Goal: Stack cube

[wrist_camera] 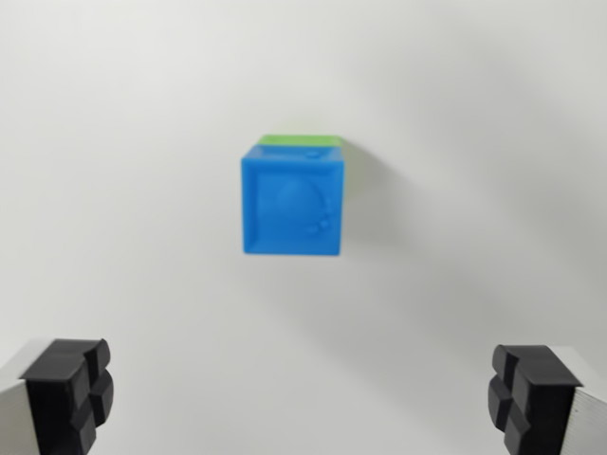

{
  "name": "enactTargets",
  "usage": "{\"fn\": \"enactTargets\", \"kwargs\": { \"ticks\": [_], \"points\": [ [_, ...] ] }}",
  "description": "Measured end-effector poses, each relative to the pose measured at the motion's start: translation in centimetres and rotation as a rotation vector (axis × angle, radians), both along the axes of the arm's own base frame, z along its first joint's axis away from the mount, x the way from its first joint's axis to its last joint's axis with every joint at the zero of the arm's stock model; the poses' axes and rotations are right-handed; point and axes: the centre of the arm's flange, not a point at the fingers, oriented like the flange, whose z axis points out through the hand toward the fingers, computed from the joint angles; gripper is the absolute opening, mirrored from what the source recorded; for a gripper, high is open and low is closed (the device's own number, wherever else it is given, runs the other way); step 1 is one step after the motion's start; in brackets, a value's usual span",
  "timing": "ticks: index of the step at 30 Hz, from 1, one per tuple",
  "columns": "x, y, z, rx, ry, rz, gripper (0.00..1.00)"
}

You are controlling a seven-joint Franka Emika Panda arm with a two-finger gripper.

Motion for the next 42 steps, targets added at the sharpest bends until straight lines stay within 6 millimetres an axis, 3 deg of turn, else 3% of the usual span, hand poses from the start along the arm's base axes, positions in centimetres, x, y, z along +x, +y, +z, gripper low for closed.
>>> {"fn": "enactTargets", "kwargs": {
  "ticks": [12,25,42],
  "points": [
    [0.0,0.0,4.6,0.000,0.000,-0.001,1.00],
    [0.1,0.0,8.4,-0.001,0.000,-0.001,1.00],
    [0.1,0.0,10.0,-0.001,0.002,-0.001,1.00]
  ]
}}
